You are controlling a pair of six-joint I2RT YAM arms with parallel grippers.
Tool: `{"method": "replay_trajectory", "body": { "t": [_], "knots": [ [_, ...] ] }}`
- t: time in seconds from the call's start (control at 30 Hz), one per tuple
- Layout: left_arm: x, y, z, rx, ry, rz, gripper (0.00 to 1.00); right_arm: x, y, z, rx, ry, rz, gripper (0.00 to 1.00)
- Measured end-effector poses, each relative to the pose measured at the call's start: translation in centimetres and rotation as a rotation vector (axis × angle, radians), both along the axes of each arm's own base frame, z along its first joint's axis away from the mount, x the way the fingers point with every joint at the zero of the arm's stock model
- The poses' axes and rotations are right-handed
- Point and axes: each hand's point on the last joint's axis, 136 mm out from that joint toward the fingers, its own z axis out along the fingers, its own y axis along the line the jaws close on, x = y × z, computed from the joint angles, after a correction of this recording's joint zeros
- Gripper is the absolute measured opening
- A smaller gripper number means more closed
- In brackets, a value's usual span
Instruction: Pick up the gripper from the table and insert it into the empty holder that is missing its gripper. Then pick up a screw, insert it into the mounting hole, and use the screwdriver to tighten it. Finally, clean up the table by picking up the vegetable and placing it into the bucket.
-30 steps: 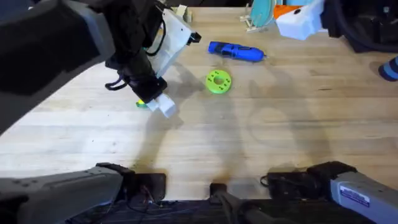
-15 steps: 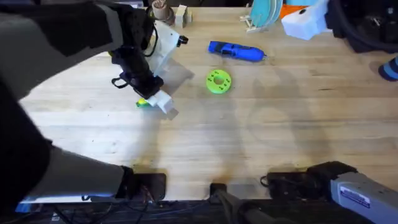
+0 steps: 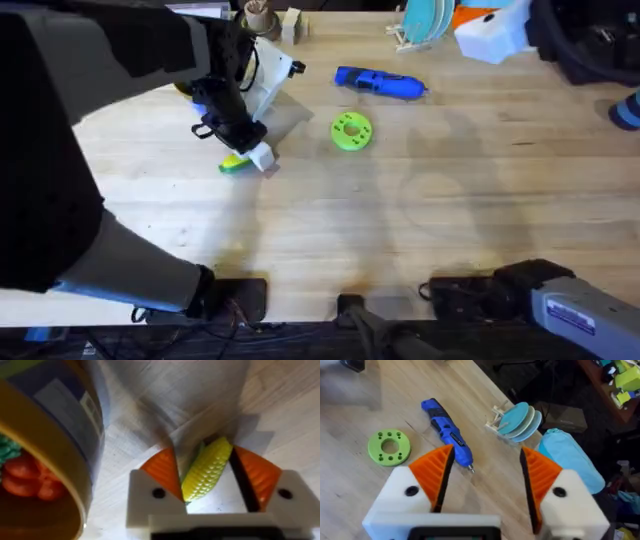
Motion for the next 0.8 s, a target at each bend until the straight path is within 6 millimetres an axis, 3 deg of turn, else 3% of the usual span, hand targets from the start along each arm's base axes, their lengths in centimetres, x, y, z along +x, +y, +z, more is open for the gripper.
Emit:
{"method": "replay_trajectory", "body": {
  "t": [0.23,0.6,0.7,0.8],
  "knots": [
    [0.0,-0.3,0.1,-0.017,0.000,-0.007,0.033,0.0,0.0,0.0,0.000,0.000,0.000,0.817],
    [-0.3,-0.2,0.7,-0.016,0.012,-0.007,0.017,0.0,0.0,0.0,0.000,-0.001,0.000,0.818],
    [0.5,-0.4,2.7,-0.025,-0.036,-0.007,0.017,0.0,0.0,0.0,0.000,-0.001,0.000,0.817],
    [2.9,-0.8,6.5,-0.049,-0.182,-0.009,0.016,0.0,0.0,0.0,0.000,-0.001,0.000,0.818]
  ]
}}
